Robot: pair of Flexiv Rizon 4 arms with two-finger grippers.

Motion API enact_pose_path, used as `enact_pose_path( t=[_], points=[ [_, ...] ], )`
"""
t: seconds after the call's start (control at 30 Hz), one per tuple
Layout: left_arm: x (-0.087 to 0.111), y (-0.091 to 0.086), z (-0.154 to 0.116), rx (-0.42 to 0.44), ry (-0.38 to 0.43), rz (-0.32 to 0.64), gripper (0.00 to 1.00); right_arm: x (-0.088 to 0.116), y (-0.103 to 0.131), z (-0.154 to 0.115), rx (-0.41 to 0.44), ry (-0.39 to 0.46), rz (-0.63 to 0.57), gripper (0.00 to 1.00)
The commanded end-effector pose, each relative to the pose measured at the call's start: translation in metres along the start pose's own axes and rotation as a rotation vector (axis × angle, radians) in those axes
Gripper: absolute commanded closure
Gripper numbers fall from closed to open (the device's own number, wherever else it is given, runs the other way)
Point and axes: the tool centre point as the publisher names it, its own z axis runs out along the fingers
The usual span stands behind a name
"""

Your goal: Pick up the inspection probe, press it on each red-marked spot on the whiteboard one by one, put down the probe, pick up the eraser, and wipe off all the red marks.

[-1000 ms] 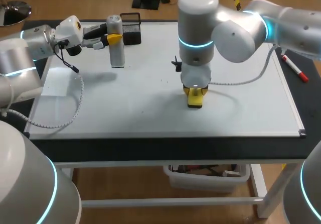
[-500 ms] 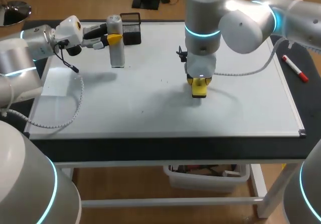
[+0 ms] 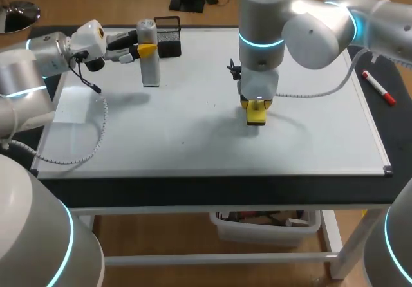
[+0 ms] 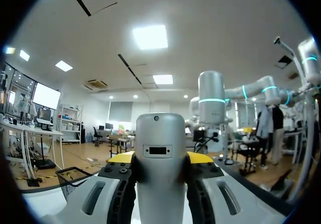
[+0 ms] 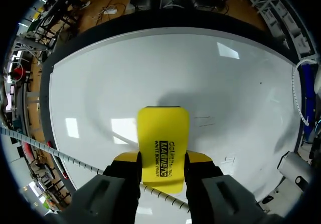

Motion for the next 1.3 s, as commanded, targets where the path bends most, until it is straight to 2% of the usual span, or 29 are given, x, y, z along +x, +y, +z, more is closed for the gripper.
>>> enact_pose_path(
  t=[0.03,0.2,0.4,0.5,0.57,0.77,0.83,1.03,1.3],
  points=[
    [0.001,-0.001,0.001,0.001,-0.004,0.003,1.00,0.001,-0.005,-0.001,0.008,0.003,-0.007,1.00],
    [0.001,-0.001,0.001,0.001,-0.004,0.003,1.00,-0.006,-0.040,-0.001,0.020,-0.030,-0.049,1.00],
    [0.001,-0.001,0.001,0.001,-0.004,0.003,1.00,-0.007,-0.090,0.003,0.020,0.003,-0.073,1.00],
    [0.001,-0.001,0.001,0.001,-0.004,0.003,1.00,-0.010,-0.117,0.003,0.015,-0.014,-0.089,1.00],
    [0.001,-0.001,0.001,0.001,-0.004,0.003,1.00,-0.014,-0.134,0.003,0.019,0.017,-0.108,1.00],
    [0.001,-0.001,0.001,0.001,-0.004,0.003,1.00,-0.030,-0.180,0.003,0.010,0.013,-0.128,1.00],
    [0.001,-0.001,0.001,0.001,-0.004,0.003,1.00,-0.034,-0.193,0.004,-0.004,-0.012,-0.130,1.00],
    [0.001,-0.001,0.001,0.001,-0.004,0.003,1.00,-0.047,-0.231,0.010,-0.021,-0.018,-0.137,1.00],
    [0.001,-0.001,0.001,0.001,-0.004,0.003,1.00,-0.045,-0.269,0.016,-0.043,-0.017,-0.107,1.00]
  ],
)
